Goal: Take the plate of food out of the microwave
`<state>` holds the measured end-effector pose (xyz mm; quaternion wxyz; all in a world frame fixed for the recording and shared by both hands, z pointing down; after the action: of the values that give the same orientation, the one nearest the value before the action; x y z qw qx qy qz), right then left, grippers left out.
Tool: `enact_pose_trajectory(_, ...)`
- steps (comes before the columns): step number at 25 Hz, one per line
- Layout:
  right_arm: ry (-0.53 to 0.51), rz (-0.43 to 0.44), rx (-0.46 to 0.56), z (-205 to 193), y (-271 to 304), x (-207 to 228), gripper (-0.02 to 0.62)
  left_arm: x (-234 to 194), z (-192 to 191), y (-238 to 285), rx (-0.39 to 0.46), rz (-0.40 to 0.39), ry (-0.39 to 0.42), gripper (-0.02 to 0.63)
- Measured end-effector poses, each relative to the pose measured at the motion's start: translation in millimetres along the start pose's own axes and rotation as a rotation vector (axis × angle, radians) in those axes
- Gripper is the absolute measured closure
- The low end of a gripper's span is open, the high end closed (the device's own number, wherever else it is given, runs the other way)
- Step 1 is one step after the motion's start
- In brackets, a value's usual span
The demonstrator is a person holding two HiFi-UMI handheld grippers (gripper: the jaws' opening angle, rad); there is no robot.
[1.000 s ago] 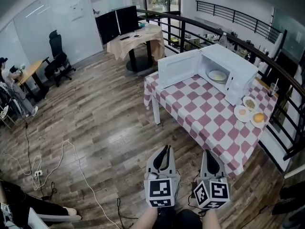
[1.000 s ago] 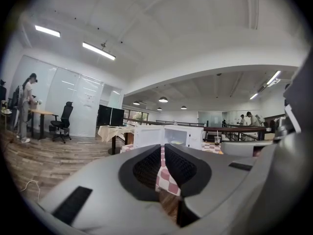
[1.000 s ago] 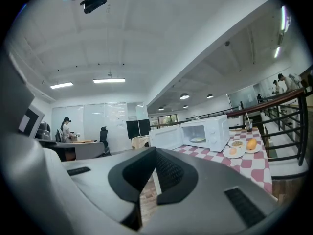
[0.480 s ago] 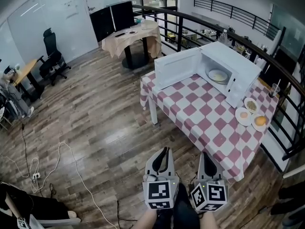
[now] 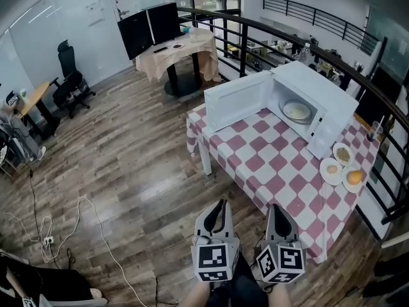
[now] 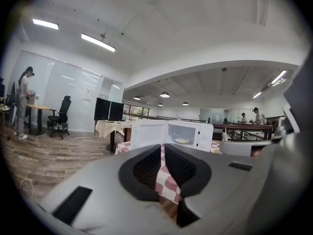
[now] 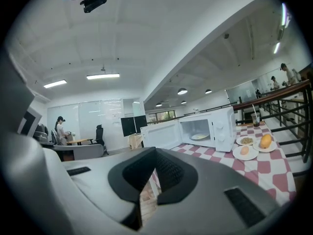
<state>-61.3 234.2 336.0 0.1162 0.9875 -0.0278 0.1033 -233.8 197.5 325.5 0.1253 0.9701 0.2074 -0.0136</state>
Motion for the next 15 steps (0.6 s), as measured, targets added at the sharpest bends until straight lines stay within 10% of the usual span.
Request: enact_pose_trajectory(15, 0.033, -0.008, -0.006, 46.9, 126.3, 55.3, 0.591, -3.1, 39.2, 141.7, -0.028, -0.017, 0.0, 0.575)
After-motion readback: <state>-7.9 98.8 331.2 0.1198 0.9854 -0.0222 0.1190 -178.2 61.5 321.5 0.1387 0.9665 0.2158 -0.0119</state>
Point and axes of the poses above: the fingertips, and each gripper's own axes: y forward along the fingers, x to its right, z out of its top, the point moved 9 cm from there along -y, backward along the fingers, and after that the axes turned 6 degrees about -x, right-handed, at the moved point
